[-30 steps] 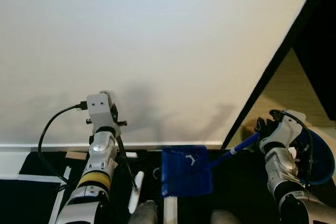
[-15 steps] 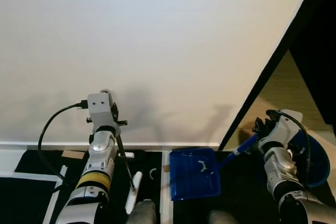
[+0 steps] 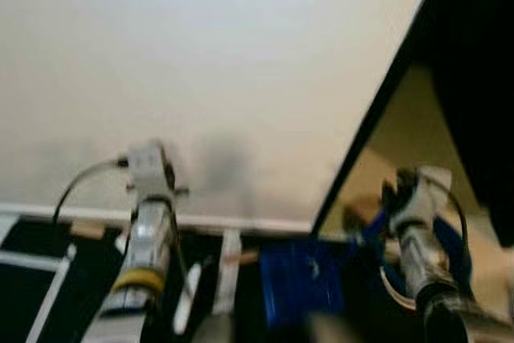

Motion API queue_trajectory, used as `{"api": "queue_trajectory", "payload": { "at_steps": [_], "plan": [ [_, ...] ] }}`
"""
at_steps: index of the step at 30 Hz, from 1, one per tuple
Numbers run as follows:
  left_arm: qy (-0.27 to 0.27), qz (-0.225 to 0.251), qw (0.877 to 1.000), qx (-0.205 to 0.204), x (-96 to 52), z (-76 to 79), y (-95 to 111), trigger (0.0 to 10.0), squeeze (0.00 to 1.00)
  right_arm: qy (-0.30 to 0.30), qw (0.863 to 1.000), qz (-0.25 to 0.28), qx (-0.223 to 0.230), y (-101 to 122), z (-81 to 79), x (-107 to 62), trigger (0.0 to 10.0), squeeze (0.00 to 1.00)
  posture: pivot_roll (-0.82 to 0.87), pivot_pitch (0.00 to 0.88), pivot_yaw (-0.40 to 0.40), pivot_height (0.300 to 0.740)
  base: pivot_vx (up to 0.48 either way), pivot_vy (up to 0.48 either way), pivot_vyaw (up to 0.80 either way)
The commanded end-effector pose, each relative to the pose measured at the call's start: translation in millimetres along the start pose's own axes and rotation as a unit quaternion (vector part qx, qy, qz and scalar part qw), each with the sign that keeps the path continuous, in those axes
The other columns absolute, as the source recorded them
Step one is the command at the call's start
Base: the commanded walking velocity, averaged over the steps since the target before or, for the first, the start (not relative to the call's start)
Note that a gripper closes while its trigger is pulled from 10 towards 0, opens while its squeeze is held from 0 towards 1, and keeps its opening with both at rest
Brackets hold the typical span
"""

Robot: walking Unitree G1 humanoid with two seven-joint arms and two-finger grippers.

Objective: Sweep floor

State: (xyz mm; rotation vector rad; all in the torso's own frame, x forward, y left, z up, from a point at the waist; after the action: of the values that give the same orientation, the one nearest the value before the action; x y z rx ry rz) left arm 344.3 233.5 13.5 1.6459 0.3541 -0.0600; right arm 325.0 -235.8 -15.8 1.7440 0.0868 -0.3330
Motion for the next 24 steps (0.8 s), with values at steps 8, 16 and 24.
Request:
{"api": "queue_trajectory", "payload": {
  "at_steps": [8,16,24],
  "plan": [
    [0.005,-0.011,1.0,-0.01,-0.3,-3.8,-5.3,10.0,0.0,0.004,1.0,0.014,0.008,8.0,-5.4,4.0,10.0,0.0,0.08,0.0,-0.014,0.74,0.0,0.0,0.0],
    [-0.001,-0.005,1.0,0.005,0.9,-3.5,-1.2,10.0,0.0,0.001,1.0,0.017,0.01,10.1,-5.1,5.3,10.0,0.0,0.08,0.0,-0.014,0.74,0.0,0.262,0.0],
    [-0.009,0.001,1.0,0.015,0.7,-0.1,1.5,10.0,0.0,-0.003,1.0,0.015,0.013,7.2,-4.5,3.6,10.0,0.0,0.09,0.0,-0.01,0.74,0.0,0.48,0.0]
  ]
}}
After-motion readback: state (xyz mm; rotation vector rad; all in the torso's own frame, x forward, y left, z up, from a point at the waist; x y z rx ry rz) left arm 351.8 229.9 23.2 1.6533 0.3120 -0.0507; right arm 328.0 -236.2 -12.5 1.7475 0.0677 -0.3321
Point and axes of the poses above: a point about 5 cm out from each wrist's last joint towards the gripper, its own x axis pointing out of the wrist towards the gripper, its own y axis along the axis of the wrist's last joint, z = x × y, the point moved 6 cm from there along x, pointing out of the wrist towards the gripper, and after that the axes turned 4 degrees about x, right-handed, at the moved point
